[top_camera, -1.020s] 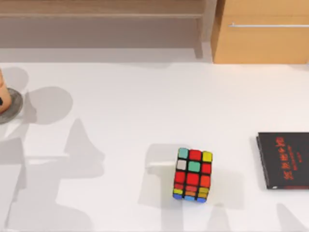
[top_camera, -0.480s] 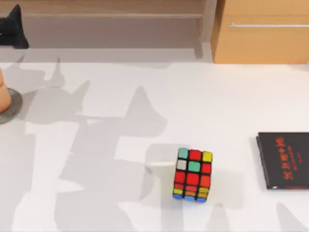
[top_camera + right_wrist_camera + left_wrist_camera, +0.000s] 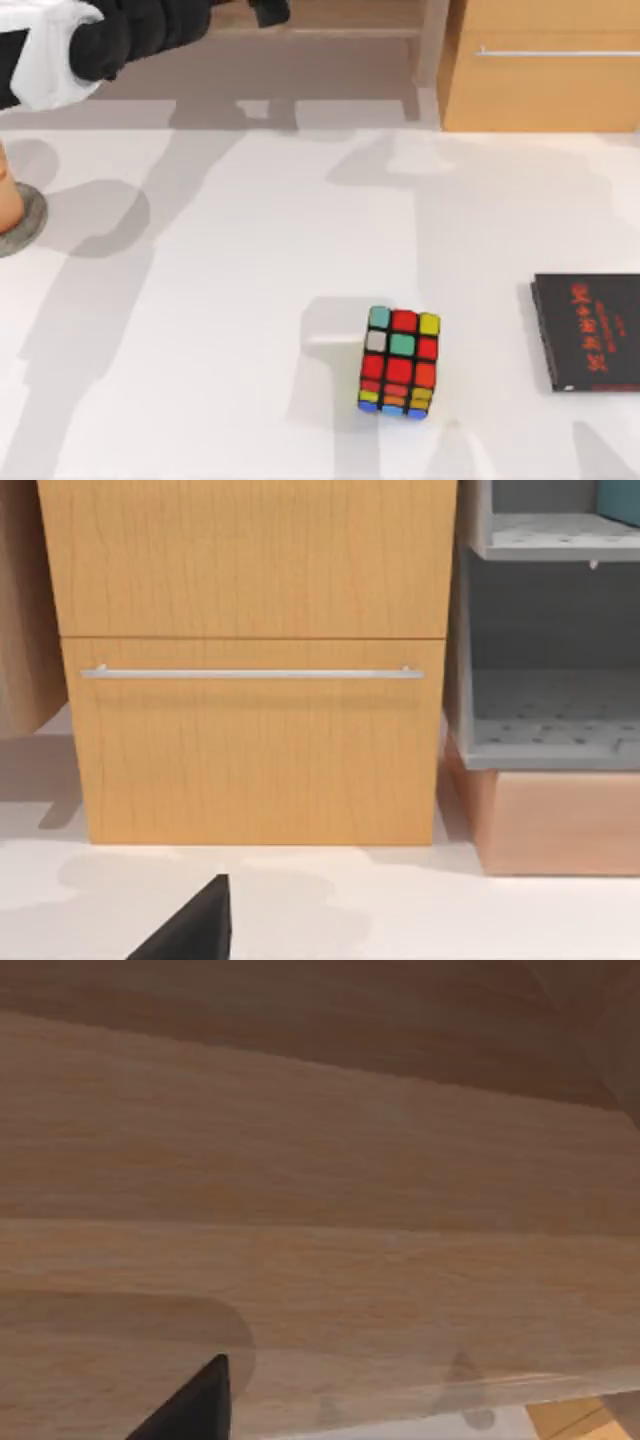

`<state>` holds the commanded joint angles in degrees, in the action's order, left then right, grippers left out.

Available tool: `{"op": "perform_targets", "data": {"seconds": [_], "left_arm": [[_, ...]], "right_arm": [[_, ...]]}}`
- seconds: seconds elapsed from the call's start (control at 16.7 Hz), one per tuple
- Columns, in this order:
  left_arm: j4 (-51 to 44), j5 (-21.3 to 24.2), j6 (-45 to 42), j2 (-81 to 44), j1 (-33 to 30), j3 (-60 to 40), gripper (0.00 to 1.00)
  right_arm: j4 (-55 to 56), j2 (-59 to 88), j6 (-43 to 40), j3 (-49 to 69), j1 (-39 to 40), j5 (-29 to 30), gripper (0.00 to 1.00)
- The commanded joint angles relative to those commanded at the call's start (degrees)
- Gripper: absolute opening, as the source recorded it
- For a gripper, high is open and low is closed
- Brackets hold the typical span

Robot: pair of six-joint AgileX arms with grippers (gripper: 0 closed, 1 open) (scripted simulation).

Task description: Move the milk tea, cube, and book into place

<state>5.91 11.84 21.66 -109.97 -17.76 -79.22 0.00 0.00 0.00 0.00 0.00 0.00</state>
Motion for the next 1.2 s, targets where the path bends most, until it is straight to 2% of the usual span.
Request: {"op": "perform_targets", "data": {"seconds": [0.3, 0.6, 0.9, 1.2], "left_arm": [[-37.9, -4.3, 9.47, -7.74, -15.76, -18.14, 1.0], [-65.6, -8.41, 16.6, -12.88, -28.14, -27.94, 1.0], [-79.45, -11.33, 20.25, -14.36, -34.95, -30.12, 1.0], [-80.82, -11.69, 20.61, -14.49, -35.68, -30.13, 1.0]], "right_arm": [[0.0, 0.0, 0.0, 0.0, 0.0, 0.0, 1.0], [0.0, 0.0, 0.0, 0.0, 0.0, 0.0, 1.0], [0.0, 0.0, 0.0, 0.0, 0.0, 0.0, 1.0], [0.0, 0.0, 0.0, 0.0, 0.0, 0.0, 1.0]]}}
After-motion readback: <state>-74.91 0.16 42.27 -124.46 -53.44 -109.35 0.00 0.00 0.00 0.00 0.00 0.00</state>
